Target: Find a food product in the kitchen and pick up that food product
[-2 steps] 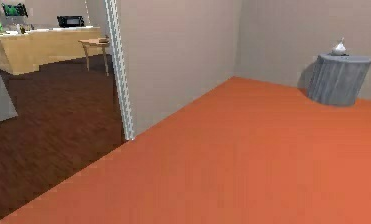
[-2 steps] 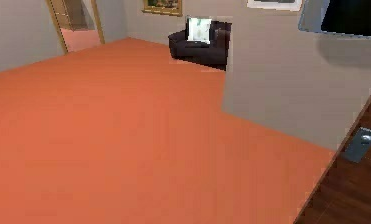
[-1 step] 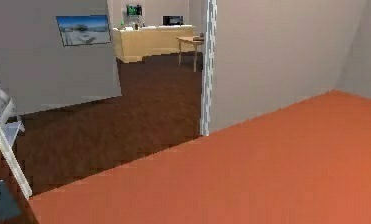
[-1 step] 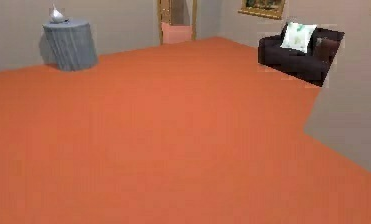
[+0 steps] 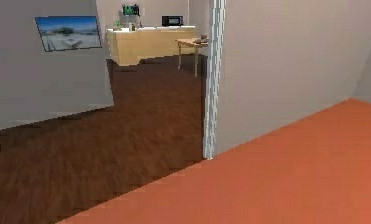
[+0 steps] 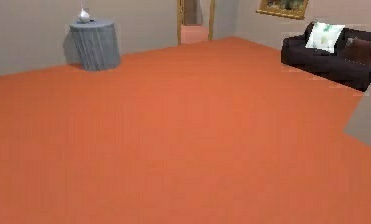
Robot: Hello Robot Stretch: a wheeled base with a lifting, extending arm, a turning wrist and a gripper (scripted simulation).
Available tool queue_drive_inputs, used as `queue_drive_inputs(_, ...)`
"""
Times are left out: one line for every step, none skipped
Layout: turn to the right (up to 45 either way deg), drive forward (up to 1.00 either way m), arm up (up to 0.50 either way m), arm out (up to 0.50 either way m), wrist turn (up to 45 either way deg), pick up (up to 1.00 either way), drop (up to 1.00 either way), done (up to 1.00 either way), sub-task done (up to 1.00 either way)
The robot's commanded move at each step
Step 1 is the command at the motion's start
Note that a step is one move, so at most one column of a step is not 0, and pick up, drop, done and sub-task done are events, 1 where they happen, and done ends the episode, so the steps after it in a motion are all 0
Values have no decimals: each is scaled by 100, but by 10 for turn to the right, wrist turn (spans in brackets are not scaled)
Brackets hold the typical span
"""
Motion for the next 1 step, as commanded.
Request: queue_drive_inputs(0,5,0,0,0,0,0,0,0)
